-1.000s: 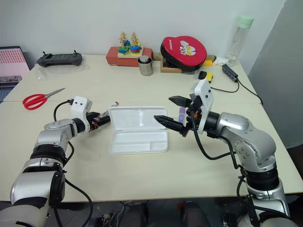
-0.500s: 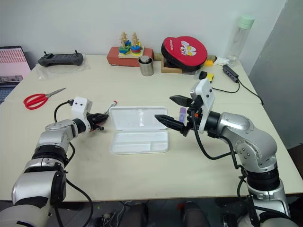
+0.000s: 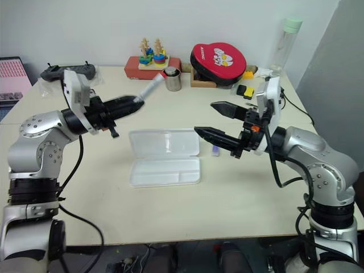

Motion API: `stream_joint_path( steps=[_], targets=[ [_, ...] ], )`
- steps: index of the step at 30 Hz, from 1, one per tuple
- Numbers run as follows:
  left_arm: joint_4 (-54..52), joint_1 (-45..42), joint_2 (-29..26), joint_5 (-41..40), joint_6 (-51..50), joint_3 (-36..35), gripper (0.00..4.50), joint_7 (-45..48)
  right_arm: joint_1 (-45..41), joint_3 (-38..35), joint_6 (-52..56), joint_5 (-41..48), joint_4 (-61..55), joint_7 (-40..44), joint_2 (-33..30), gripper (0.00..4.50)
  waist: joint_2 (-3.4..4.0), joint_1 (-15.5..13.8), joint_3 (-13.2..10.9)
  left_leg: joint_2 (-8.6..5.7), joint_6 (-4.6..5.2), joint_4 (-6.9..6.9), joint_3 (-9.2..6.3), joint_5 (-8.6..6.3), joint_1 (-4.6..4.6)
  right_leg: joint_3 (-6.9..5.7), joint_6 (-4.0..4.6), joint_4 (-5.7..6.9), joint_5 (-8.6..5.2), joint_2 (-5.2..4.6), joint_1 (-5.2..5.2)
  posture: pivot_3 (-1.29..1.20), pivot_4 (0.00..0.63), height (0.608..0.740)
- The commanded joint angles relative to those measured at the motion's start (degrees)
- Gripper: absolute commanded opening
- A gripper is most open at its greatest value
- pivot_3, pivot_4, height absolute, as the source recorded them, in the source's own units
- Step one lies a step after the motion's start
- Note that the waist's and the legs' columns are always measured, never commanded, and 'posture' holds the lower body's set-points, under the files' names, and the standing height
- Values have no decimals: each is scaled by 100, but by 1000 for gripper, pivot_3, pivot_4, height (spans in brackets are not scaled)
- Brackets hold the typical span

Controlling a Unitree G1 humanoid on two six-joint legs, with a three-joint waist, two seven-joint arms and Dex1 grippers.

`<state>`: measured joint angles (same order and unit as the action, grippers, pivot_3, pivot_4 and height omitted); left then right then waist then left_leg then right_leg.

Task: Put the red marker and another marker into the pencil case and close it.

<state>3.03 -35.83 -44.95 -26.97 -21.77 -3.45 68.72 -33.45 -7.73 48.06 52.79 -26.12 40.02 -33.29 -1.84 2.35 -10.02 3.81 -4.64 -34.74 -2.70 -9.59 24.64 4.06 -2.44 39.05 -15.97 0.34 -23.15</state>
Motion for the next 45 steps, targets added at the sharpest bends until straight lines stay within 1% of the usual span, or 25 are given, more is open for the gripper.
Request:
stream_joint_path(
  steps=[1,3,7,13,14,15,16,18,19,23,25,27,30,32,34,35,38,42,45],
  targets=[
    [-158,49,-387,811,545,811,421,602,39,48,-143,-98,-109,114,-120,4500,-1,-1,-1,1,2,-1,-1,1,-1,-1,-14,3,-9,1,0,0,150,740],
    [186,-1,-438,1237,922,1193,421,816,95,161,-208,-269,-120,92,-149,4500,0,-1,0,3,7,-4,-2,5,0,1,-5,0,-12,4,-1,0,150,740],
    [1017,-235,-373,1801,1601,1504,421,863,295,328,-296,-512,-198,78,-192,4500,-1,-15,-2,1,10,-12,5,7,3,8,6,-3,-17,2,-2,0,150,740],
    [1601,-439,-127,2116,1915,1658,421,890,607,514,-356,-828,-341,24,-268,4500,-1,-60,-2,0,11,-9,4,6,13,3,-12,-6,-8,2,-8,0,150,740],
    [1665,-464,-101,2155,1933,1672,1130,899,627,520,-357,-841,-355,14,-261,4500,-1,-60,-2,0,13,-8,3,5,13,2,-11,-6,-9,2,-8,0,150,740],
    [1706,-483,-80,2167,1928,1674,1284,925,637,524,-357,-854,-362,10,-254,4500,-1,-59,-2,0,14,-7,3,4,14,2,-10,-6,-9,2,-8,0,150,740],
    [1714,-488,-43,2117,1883,1651,1568,977,646,524,-358,-867,-369,5,-248,4500,-1,-57,-2,1,15,-7,3,3,14,2,-9,-6,-10,2,-8,0,150,740],
    [1719,-493,11,2056,1817,1605,1799,1036,651,523,-359,-885,-371,-6,-234,4500,-1,-53,-2,1,16,-6,2,3,14,1,-8,-6,-10,3,-8,0,150,740],
    [1742,-496,17,2093,1842,1605,2091,1032,647,529,-360,-893,-368,-15,-228,4500,-1,-53,-2,1,16,-6,2,3,14,0,-8,-5,-10,3,-8,0,150,740],
    [1829,-500,22,2239,1993,1594,2800,918,603,617,-361,-1002,-315,-116,-186,4500,-1,-52,-2,1,16,-8,1,3,13,1,-13,-4,-8,3,-8,0,150,740],
    [1643,-507,140,1944,1737,1410,3152,889,511,811,-292,-1360,-102,-461,-114,4500,-1,-52,-2,2,16,-9,1,3,13,1,-15,-4,-6,3,-8,0,150,740],
    [1343,-518,366,1546,1340,1143,3530,715,339,1020,-164,-1862,345,-1067,113,4500,-2,-51,-2,1,16,-11,1,3,13,2,-17,-3,-6,3,-8,0,150,740],
    [613,-303,763,1014,702,840,4046,318,68,1071,19,-2399,1002,-1999,649,4500,-2,-58,-2,1,16,-14,1,4,13,2,-23,-2,-2,3,-7,0,150,740],
    [34,-64,1070,642,215,641,4395,-113,-46,1242,87,-2859,1353,-2465,876,4500,-3,-51,-1,2,16,-16,2,4,14,4,-24,-2,-1,3,-6,0,150,740],
    [-510,157,1345,357,-217,462,4451,-578,-84,1256,120,-3129,1643,-2854,1200,4500,-3,-53,0,-1,16,-13,2,4,15,5,-20,-5,1,2,-6,0,150,740],
    [-699,235,1458,309,-346,395,4451,-821,-86,1296,83,-3230,1746,-2938,1312,4500,-3,-51,-1,-1,16,-11,2,4,15,5,0,-6,11,2,-6,0,150,740],
    [-1125,432,1657,201,-675,326,4451,-1314,-121,1274,26,-3412,2085,-3166,1707,4500,-3,-50,-1,0,16,-9,-1,3,16,3,5,-4,11,4,-8,0,150,740],
    [-1441,583,1937,368,-787,493,4451,-1966,-274,1326,-226,-3710,2817,-3435,2270,4500,-4,-34,0,0,16,-10,-1,4,10,5,1,-3,12,4,-5,0,150,740],
    [-1494,566,2102,588,-764,607,4451,-2407,-385,1426,-324,-3947,3254,-3544,2564,4500,-4,-35,0,-1,16,-14,-1,5,10,5,-10,-2,18,4,-3,0,150,740]
  ],
)
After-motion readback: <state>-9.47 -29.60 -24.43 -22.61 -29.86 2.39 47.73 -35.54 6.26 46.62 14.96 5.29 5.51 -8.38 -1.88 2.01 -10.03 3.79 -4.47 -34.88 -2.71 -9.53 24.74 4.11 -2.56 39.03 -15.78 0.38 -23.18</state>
